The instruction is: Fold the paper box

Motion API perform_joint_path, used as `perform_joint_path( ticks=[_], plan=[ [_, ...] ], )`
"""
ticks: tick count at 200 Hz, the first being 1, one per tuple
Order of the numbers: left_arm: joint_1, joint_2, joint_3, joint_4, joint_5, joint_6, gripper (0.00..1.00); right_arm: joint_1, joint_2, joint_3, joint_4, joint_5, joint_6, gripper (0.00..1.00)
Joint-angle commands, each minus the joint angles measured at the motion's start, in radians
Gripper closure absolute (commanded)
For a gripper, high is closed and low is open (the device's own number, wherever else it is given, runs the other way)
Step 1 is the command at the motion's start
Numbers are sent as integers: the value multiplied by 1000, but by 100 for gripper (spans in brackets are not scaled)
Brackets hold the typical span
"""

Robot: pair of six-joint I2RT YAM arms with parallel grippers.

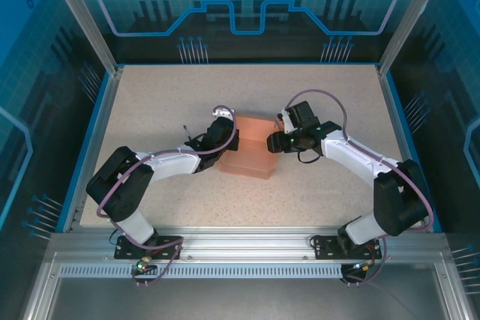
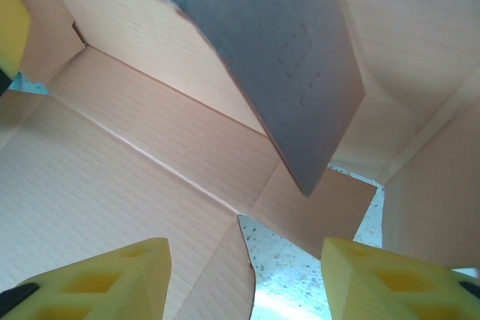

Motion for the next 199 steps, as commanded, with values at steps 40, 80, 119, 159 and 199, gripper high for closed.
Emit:
perform_joint_path(
  ticks=[40, 80, 119, 159, 199],
  plan=[
    [-8, -40, 12, 8, 14, -9, 99, 4, -12, 20, -83, 119, -5, 43],
    [-9, -32, 15, 9, 11, -11, 99, 50, -39, 27, -128, 208, -37, 43],
    [-9, -31, 16, 18, 18, -11, 99, 71, -42, 32, -128, 209, -20, 42],
    [-9, -41, 21, 20, 20, -11, 99, 75, -64, 9, -92, 147, 30, 42],
    [-9, -40, 23, 24, 21, -13, 99, 102, -49, 17, -103, 183, 70, 43]
  ],
)
